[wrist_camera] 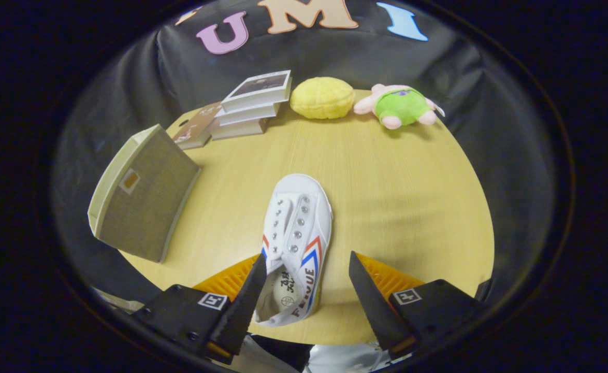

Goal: Open the storage box then place both shoes into the box .Put the left shoe in first, then the right shoe, with the right side of both shoes facing outward in a uniform manner.

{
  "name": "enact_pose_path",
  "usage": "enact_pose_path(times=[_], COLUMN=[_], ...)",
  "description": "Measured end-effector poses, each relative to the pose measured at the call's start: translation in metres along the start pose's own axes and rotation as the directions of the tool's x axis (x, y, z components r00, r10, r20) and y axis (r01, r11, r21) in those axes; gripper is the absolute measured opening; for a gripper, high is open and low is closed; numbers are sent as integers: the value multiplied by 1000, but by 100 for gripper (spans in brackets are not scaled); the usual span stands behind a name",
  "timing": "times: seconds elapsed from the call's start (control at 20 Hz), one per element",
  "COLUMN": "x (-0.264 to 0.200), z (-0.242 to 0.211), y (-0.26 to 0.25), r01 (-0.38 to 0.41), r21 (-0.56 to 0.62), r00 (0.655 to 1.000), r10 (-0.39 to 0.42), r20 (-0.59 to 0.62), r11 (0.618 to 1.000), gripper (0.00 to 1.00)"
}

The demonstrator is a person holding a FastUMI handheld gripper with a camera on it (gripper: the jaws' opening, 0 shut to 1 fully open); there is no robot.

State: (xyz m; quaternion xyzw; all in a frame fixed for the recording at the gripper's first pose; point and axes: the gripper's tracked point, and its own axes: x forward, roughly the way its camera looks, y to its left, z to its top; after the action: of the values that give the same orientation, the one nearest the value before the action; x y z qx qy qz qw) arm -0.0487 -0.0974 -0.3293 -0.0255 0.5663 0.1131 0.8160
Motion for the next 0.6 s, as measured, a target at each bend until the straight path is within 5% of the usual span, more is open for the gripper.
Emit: enact_pose_path(times=[0.25,0.6], x=[19,37], z=[-12,-25], y=[-11,-1], r01=[12,-27], r21=[-21,1], r00=[998,990], r10=[-13,27], r20=[-67,-136], r11=[1000,1000], gripper=[95,55])
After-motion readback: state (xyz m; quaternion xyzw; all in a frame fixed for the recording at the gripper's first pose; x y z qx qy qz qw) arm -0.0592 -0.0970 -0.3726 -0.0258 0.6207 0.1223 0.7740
